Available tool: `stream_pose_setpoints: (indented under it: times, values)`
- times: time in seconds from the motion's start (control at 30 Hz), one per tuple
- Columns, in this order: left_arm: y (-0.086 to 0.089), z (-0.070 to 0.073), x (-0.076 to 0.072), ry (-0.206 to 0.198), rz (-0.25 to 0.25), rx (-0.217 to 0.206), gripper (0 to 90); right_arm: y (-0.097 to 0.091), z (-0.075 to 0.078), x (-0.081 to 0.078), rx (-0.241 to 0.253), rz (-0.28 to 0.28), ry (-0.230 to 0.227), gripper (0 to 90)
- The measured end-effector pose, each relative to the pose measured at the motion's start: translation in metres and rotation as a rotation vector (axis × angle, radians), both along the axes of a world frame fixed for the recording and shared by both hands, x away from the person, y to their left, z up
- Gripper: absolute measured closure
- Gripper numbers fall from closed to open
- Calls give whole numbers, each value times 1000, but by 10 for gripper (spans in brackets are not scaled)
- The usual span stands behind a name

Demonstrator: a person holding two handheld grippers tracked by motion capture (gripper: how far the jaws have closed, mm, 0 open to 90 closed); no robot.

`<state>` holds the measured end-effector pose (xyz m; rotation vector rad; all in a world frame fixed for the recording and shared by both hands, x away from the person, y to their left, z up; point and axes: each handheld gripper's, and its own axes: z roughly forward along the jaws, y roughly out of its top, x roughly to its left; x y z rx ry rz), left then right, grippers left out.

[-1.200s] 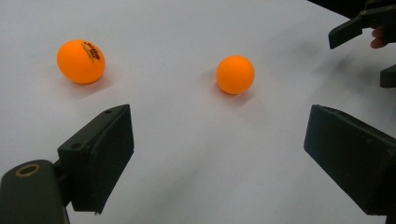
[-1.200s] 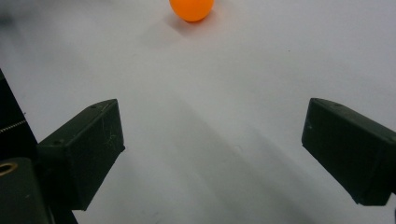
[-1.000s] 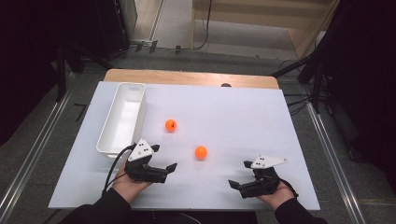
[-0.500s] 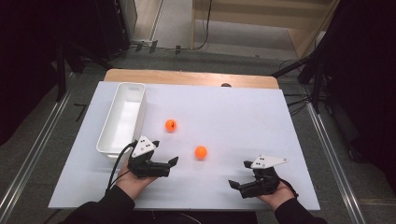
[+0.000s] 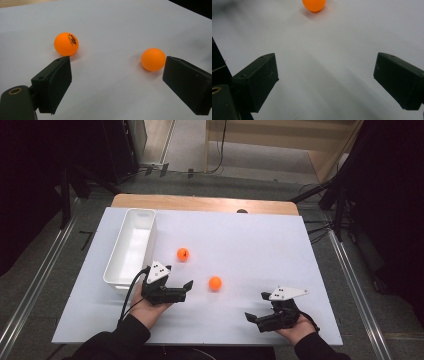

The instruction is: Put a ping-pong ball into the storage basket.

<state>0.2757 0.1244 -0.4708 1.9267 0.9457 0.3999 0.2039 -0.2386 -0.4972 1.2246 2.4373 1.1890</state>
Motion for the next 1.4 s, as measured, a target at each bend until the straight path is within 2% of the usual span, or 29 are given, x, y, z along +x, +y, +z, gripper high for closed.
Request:
stream_pose_setpoints:
  times: [0.4,0.7,0.77,0.83,0.97,1.1,1.23,1.4]
  values:
    - [-4,-1,9,-15,22,-11,89,0,0,0,2,2,-5,43]
    - [-9,-2,18,-31,40,12,89,-1,1,0,-4,3,-6,43]
    - [-11,-2,21,-38,50,6,89,-2,1,0,-7,2,-8,43]
    - [-11,-2,22,-38,52,9,90,-3,1,0,-8,-3,-12,43]
    - [-10,-3,27,-10,63,-21,92,-4,1,0,-8,-4,-8,43]
    - [-11,-4,30,-14,70,-5,92,-4,1,0,-11,-3,-7,43]
    - [-15,-5,33,-35,79,22,92,-4,0,0,-18,-1,-10,43]
    - [-18,-6,40,-35,94,20,92,-4,0,0,-26,1,-13,43]
